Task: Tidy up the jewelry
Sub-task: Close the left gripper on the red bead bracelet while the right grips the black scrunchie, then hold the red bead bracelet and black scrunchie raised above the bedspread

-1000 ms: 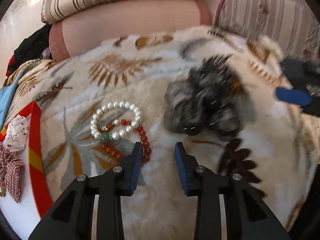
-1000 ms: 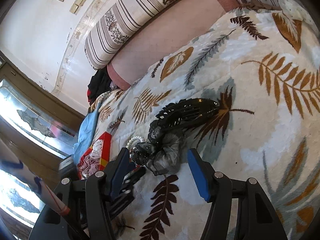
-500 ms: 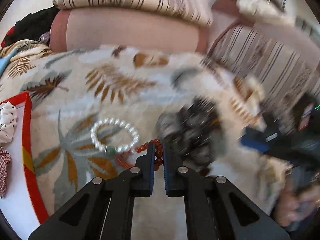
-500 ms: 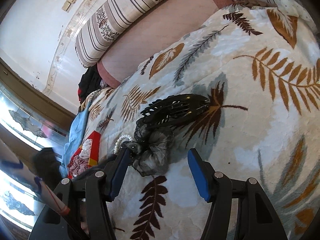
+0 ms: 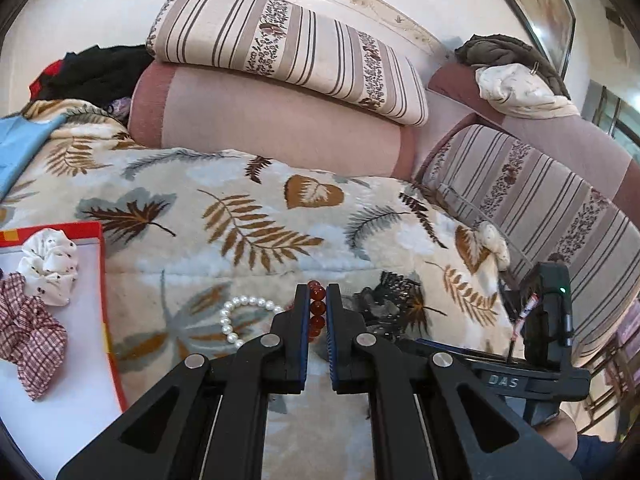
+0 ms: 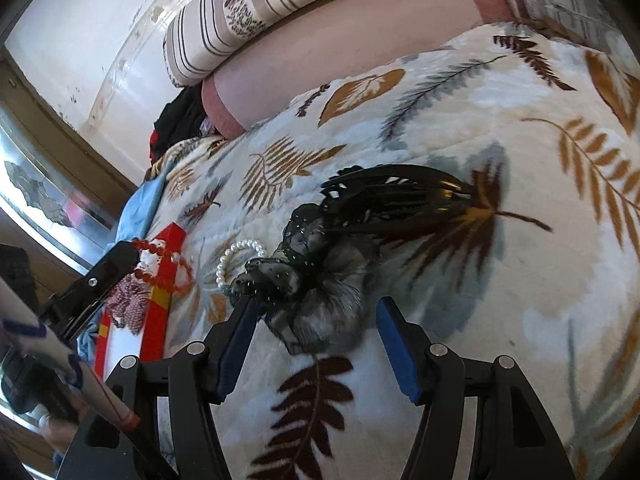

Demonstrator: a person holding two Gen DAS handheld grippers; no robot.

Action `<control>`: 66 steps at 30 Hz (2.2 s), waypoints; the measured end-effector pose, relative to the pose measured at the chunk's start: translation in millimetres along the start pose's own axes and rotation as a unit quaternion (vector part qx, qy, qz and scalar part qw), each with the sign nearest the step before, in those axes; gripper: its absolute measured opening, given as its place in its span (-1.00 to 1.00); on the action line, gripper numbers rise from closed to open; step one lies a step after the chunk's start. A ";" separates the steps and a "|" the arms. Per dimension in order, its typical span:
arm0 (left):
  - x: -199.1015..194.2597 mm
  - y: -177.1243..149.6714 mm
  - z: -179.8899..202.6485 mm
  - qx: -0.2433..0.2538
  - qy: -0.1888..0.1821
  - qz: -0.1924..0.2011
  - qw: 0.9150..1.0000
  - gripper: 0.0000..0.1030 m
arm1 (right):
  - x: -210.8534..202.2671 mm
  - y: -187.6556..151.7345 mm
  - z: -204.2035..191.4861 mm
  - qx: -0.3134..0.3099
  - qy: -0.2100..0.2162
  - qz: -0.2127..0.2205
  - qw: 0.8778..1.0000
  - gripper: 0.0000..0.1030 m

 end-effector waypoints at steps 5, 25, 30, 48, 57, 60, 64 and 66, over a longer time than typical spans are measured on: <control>5.5 -5.5 -3.6 0.000 0.015 -0.008 1.000 -0.86 | 28.6 -2.3 6.0 0.012 0.007 -0.030 0.999 -0.36; 10.9 -11.3 -1.9 0.031 0.052 -0.006 0.998 -0.86 | -33.1 6.8 -20.3 -0.057 -0.021 0.068 0.996 -0.55; 10.6 -12.2 -0.5 0.038 0.057 -0.003 0.998 -0.85 | -35.5 5.2 -22.2 -0.064 -0.027 0.074 0.995 -0.55; 14.5 -16.3 4.6 0.071 0.093 -0.001 0.993 -0.85 | -33.1 4.6 -24.7 -0.073 -0.030 0.070 0.994 -0.54; 15.0 -18.8 9.3 0.092 0.107 0.004 0.990 -0.85 | -32.3 3.7 -24.8 -0.076 -0.032 0.069 0.994 -0.54; 15.4 -19.4 10.5 0.098 0.111 0.005 0.989 -0.85 | -32.4 3.6 -24.8 -0.076 -0.032 0.068 0.994 -0.54; 15.7 -19.9 10.9 0.099 0.111 0.005 0.989 -0.85 | -32.5 3.8 -24.9 -0.077 -0.031 0.068 0.994 -0.54; 15.9 -20.0 10.8 0.099 0.112 0.005 0.989 -0.85 | -32.6 3.7 -25.1 -0.077 -0.032 0.069 0.994 -0.54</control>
Point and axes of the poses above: each gripper's, at about its wrist camera, not at the fingertips, and x roughly the way its jaws point, z to its right, y to its top, the point moved 3 cm from there along x, roughly the way its jaws point, and after that the axes turned 10 degrees about -x, right-handed, at the moved point
